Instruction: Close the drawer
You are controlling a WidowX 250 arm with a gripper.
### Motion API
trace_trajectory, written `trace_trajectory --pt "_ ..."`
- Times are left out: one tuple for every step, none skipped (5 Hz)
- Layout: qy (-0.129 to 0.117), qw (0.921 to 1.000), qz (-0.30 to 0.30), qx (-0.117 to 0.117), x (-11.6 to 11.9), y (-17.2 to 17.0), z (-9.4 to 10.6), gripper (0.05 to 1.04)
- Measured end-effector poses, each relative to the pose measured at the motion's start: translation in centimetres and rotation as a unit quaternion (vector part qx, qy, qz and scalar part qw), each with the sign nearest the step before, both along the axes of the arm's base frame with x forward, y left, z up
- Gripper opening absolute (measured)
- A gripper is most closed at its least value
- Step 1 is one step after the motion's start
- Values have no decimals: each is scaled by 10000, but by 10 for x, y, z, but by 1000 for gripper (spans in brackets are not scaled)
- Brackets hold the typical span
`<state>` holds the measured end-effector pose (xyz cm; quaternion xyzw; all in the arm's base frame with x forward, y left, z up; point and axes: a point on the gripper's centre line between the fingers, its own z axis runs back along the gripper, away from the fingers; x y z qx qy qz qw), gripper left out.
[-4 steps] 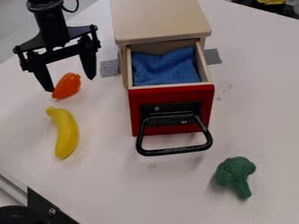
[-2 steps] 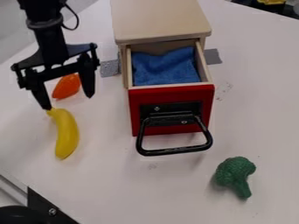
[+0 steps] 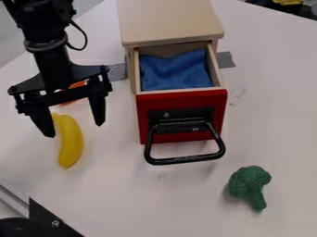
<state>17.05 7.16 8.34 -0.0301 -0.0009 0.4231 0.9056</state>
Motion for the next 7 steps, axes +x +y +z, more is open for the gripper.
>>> trace_trajectory --pt "-99 9998 -170 -65 -7 -7 2 1001" --pt "-106 9985 -528 -38 -13 -30 -12 1001" --pt "-137 9977 -608 285 -15 -56 -28 1001" --pt "-110 9971 -609 436 -12 -66 -45 1001" --pt "-426 9970 -415 505 -12 -66 -63 1001" --pt "-730 9953 -309 563 -4 -63 -83 1001" --pt "-1315 9894 -63 618 23 -54 -88 999"
